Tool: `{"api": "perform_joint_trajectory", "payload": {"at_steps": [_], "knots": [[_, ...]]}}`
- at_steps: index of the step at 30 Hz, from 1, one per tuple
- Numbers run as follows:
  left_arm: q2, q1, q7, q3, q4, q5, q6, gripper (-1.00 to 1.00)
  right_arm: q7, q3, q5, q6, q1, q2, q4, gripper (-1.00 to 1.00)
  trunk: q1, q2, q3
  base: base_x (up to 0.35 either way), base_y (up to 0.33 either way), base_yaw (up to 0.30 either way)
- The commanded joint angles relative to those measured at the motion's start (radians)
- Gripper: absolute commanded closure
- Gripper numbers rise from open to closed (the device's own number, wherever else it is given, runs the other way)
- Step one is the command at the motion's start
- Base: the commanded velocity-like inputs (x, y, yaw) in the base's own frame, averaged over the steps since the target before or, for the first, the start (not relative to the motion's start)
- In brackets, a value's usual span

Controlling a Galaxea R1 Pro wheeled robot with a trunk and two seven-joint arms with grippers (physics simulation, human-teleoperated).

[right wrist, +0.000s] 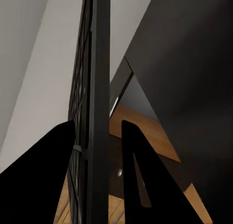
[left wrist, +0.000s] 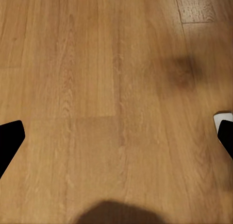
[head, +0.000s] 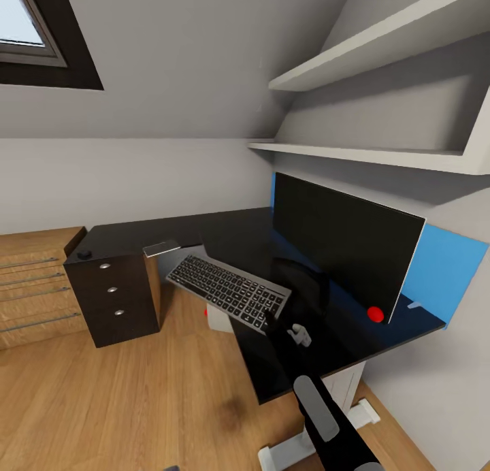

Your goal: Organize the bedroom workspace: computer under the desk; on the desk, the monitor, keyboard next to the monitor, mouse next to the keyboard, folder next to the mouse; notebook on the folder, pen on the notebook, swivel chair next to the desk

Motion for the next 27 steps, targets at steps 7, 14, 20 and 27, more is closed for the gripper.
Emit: {"api": "perform_joint_trajectory", "payload": {"at_steps": [7,14,20,27], "knots": [[0.001,-0.001,0.005,-0.005,-0.001,0.011,-0.008,-1.0,0.004,0.002,-0.051,-0.005,-0.001,0.0,0.001,1.0,0.0,-0.001,-0.001,0.0,0.0,0.0],[0.001,-0.001,0.005,-0.005,-0.001,0.011,-0.009,-1.0,0.003,0.0,-0.129,-0.006,-0.001,-0.001,0.002,1.0,0.0,-0.001,-0.001,0.0,0.0,0.0],[0.001,-0.001,0.005,-0.004,-0.001,0.01,-0.009,-1.0,-0.044,0.001,-0.125,-0.045,-0.001,0.004,0.029,1.0,0.0,-0.001,-0.001,0.0,0.0,0.0],[0.001,-0.001,0.005,-0.005,-0.001,0.01,-0.009,-1.0,-0.057,0.003,-0.125,-0.121,-0.001,0.006,0.033,1.0,0.0,-0.001,-0.001,0.0,0.0,0.0]]}}
